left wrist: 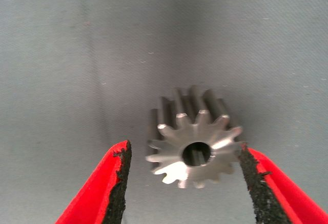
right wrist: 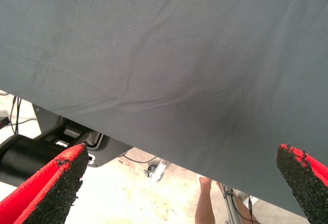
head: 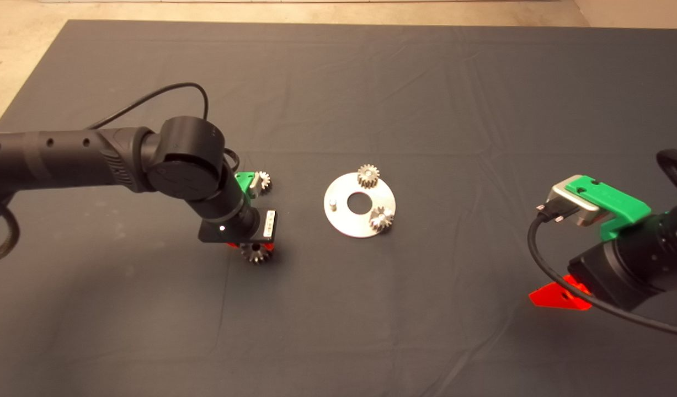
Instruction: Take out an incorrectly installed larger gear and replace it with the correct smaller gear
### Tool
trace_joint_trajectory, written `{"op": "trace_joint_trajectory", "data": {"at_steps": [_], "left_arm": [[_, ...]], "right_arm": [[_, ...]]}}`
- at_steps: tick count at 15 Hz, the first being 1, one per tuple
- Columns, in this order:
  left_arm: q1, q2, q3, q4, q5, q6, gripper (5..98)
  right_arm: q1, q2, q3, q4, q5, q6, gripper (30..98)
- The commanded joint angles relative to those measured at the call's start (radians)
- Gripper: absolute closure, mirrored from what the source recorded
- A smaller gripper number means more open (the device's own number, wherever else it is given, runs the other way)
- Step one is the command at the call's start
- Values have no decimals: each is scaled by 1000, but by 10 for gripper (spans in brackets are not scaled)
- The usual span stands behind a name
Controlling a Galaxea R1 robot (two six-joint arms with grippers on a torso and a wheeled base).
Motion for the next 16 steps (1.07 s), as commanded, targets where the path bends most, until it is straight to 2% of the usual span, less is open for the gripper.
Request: {"op": "trace_joint_trajectory", "data": {"at_steps": [1, 6, 8, 10, 11, 15, 16], "left_arm": [[-22, -13, -2, 8, -4, -7, 500], [-29, 7, -140, 0, -3, 54, 453], [-45, 34, -172, -7, -5, 85, 401], [-52, 48, -206, -7, -5, 94, 400], [-59, 60, -223, -12, -5, 117, 363], [-74, 82, -267, -21, -8, 138, 339], [-76, 82, -273, -21, -17, 147, 303]], "right_arm": [[13, 1, 3, 33, -127, 7, 314], [13, 1, 4, 33, -127, 7, 314], [12, 1, 4, 33, -127, 7, 314], [12, 1, 3, 33, -127, 7, 314], [10, 1, 4, 33, -127, 7, 314], [4, 1, 4, 33, -127, 7, 314], [4, 1, 4, 33, -127, 7, 314]]}}
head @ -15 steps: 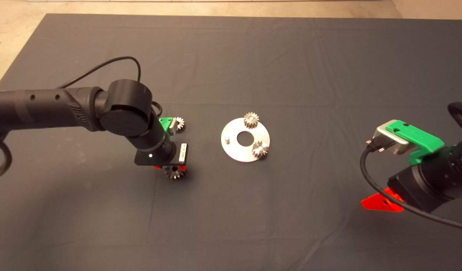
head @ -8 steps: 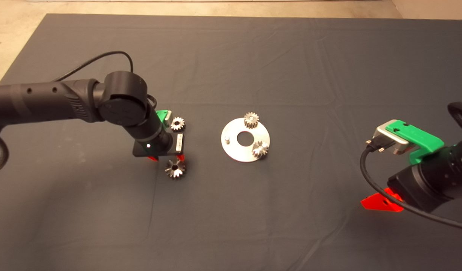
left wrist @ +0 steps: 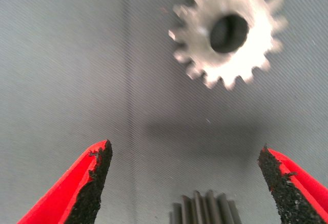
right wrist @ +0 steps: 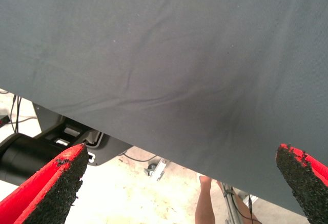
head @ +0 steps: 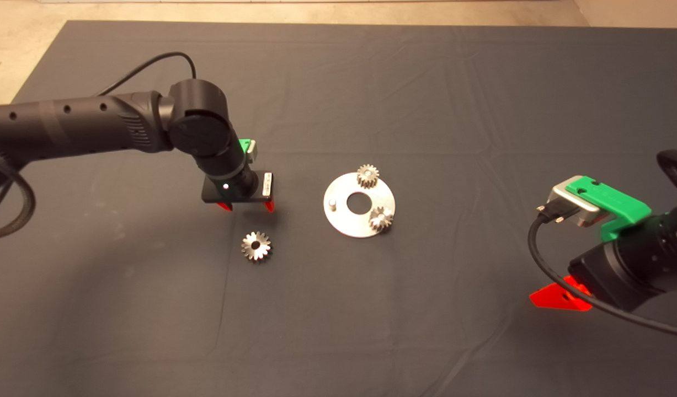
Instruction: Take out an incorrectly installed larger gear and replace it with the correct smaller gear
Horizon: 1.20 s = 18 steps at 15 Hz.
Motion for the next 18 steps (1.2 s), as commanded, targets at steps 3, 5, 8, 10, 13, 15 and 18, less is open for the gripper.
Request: {"op": "trace_joint_trajectory", "data": {"at_steps": [3, 5, 8, 10, 13, 15, 18], "left_arm": [[-27, 32, -90, -32, -22, 39, 301], [-27, 57, -139, -52, -23, 79, 251], [-27, 59, -169, -54, -31, 83, 251], [-27, 59, -175, -54, -37, 83, 251], [-27, 61, -215, -54, -63, 101, 251], [-27, 74, -235, -54, -74, 115, 251], [-27, 105, -287, -54, -77, 148, 251]], "right_arm": [[10, 1, 4, 33, -126, 7, 314], [9, 1, 4, 33, -126, 7, 315], [10, 1, 4, 33, -126, 7, 314], [9, 1, 4, 33, -126, 7, 314], [7, 1, 4, 33, -126, 7, 314], [4, 0, 4, 33, -126, 7, 315], [3, 0, 4, 33, -126, 7, 314]]}}
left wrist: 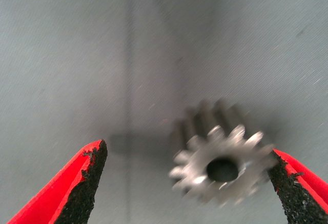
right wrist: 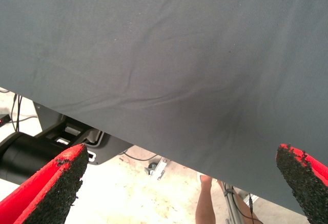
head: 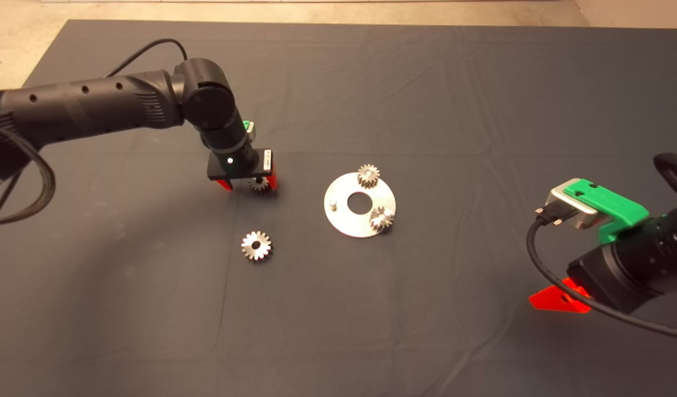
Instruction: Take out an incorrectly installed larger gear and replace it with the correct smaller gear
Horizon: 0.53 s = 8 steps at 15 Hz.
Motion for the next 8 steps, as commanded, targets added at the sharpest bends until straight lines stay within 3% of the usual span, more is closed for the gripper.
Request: {"op": "trace_joint_trajectory", "data": {"at_steps": [1, 8], "left_arm": [[-18, 17, -36, -9, -4, 19, 251], [-18, 21, -36, -9, -18, 38, 287]], "right_arm": [[8, 0, 4, 32, -127, 7, 314], [8, 0, 4, 32, -127, 7, 314]]}}
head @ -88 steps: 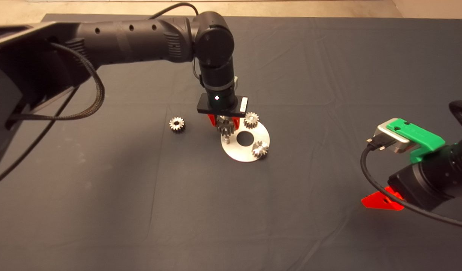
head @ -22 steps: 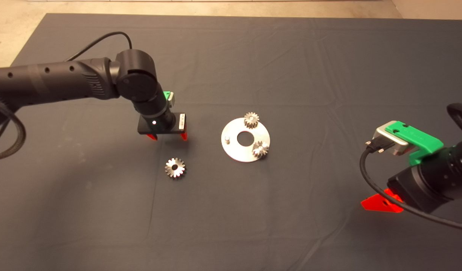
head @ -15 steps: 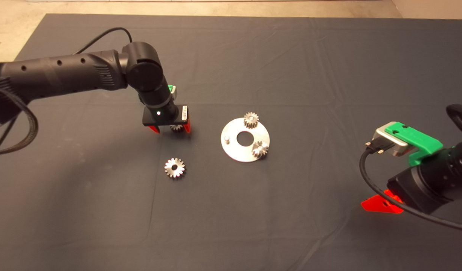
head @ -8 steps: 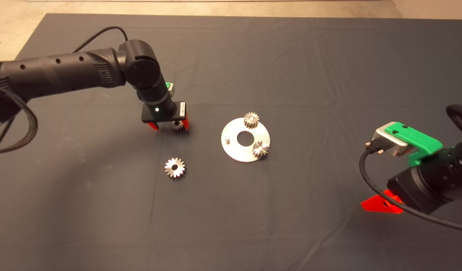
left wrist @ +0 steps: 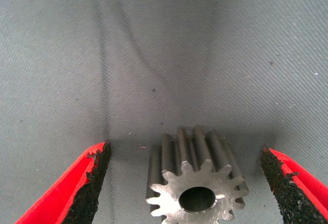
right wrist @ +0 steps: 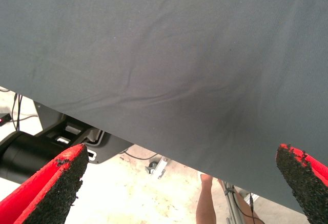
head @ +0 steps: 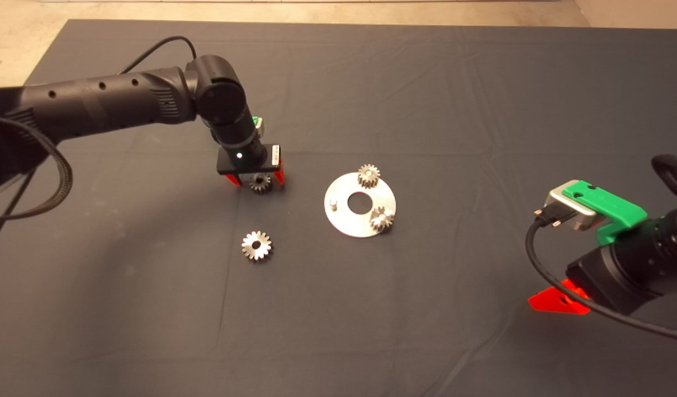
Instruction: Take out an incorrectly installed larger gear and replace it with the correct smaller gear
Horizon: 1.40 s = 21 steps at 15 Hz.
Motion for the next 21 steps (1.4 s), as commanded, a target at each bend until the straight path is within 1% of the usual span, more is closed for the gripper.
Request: {"op": "trace_joint_trajectory", "data": {"at_steps": [1, 2, 3, 5, 7, 9, 11, 14, 16, 18, 19, 21], "left_arm": [[-18, -1, 1, -9, 1, 7, 287], [-18, 0, 1, -9, 1, 8, 293], [-18, 0, 1, -9, 1, 8, 328], [-18, -1, 1, -11, 2, 10, 339], [-18, -3, 1, -11, 1, 10, 386], [-18, -1, 2, -11, 3, 10, 387], [-18, 0, 2, -11, 3, 10, 438], [-18, 0, 8, -12, 3, 13, 439], [-18, 0, 8, -14, 3, 27, 487], [-18, 2, 12, -15, 3, 30, 499], [-18, 2, 12, -17, 3, 33, 532], [-18, 2, 10, -28, 3, 34, 536]], "right_arm": [[13, 1, 4, 32, -126, 7, 314], [13, 1, 4, 32, -126, 7, 314], [13, 1, 4, 32, -126, 7, 314], [13, 1, 4, 32, -126, 7, 314], [13, 0, 4, 32, -126, 7, 314], [13, 1, 4, 32, -126, 7, 314], [13, 1, 4, 32, -126, 7, 314], [13, 1, 4, 32, -126, 7, 314], [13, 1, 4, 32, -126, 7, 314], [13, 1, 4, 32, -126, 7, 314], [13, 1, 4, 32, -126, 7, 314], [13, 1, 4, 32, -126, 7, 314]]}}
